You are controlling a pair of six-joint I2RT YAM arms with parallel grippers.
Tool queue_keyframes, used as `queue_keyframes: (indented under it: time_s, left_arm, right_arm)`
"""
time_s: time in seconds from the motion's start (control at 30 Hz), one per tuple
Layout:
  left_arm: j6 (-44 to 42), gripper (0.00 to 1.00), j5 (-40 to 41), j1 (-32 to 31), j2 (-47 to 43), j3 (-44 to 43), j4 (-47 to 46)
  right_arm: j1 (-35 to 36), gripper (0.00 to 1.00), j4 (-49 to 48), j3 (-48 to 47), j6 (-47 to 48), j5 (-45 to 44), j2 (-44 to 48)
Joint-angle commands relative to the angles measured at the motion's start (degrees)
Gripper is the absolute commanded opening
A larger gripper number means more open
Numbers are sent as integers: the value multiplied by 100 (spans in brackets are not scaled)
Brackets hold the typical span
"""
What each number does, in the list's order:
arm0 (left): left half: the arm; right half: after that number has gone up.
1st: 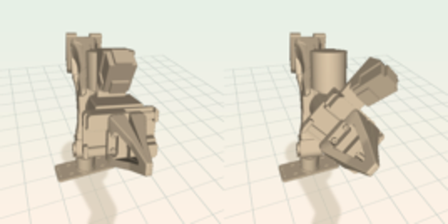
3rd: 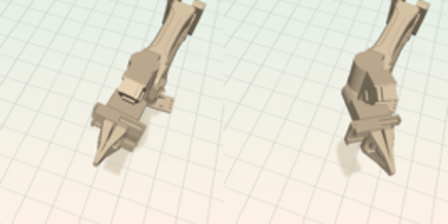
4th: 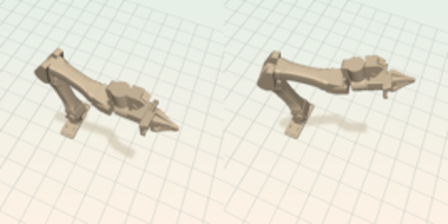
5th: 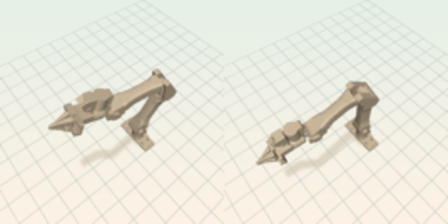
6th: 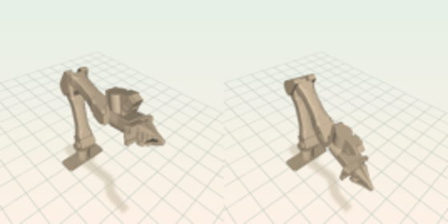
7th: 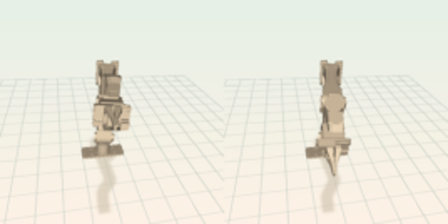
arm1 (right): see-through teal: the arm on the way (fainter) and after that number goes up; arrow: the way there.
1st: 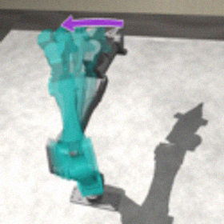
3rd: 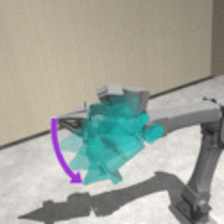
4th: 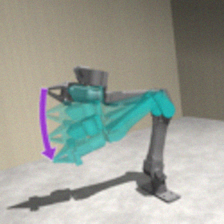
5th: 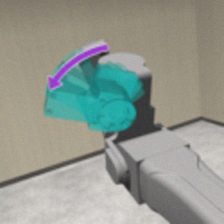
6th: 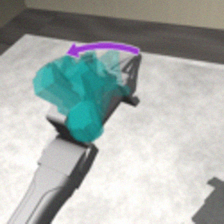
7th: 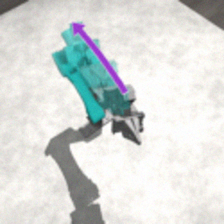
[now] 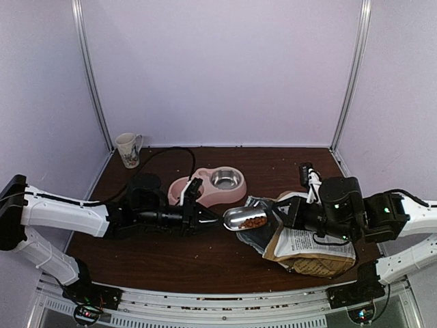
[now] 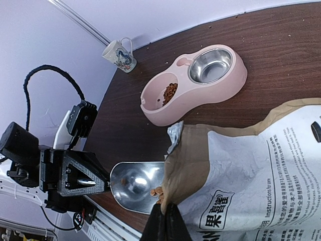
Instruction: Serve the pet food
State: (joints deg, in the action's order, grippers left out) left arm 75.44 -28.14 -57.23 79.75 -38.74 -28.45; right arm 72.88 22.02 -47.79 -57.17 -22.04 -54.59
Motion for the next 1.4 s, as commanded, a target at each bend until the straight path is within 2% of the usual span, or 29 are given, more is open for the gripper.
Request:
queue_keyframes:
  time_s: [0.0,0.2,0.33,0.6,0.8,1.0,1.37]
  left_arm:
    - [85,0,-158,101,-182,98,-609]
    - [154,0,-188,336,-475,349,-654]
    - [41,0,-32,640,-1030,406,-146]
    - [-269,0,188,1703,-2049,529,1054]
    - [-668,0,161,2741,-2472,552,1801]
    - [-1029,0,98,3464,-2231,490,2106]
    - [-1979,0,348,3564,-1208,-17,2726]
  right_arm:
    - [-46,0,-114,-260,99,-285,-83]
    - [-62,0,-191,-281,92,-287,-161]
    - [-107,0,-154,-287,74,-316,-158]
    - [-133,0,-104,-280,10,-395,-151]
    - [-143,0,-112,-289,-93,-430,-197]
    - [-148,0,-354,-170,-173,-356,-237]
    - [-143,0,-290,-290,-132,-327,-347]
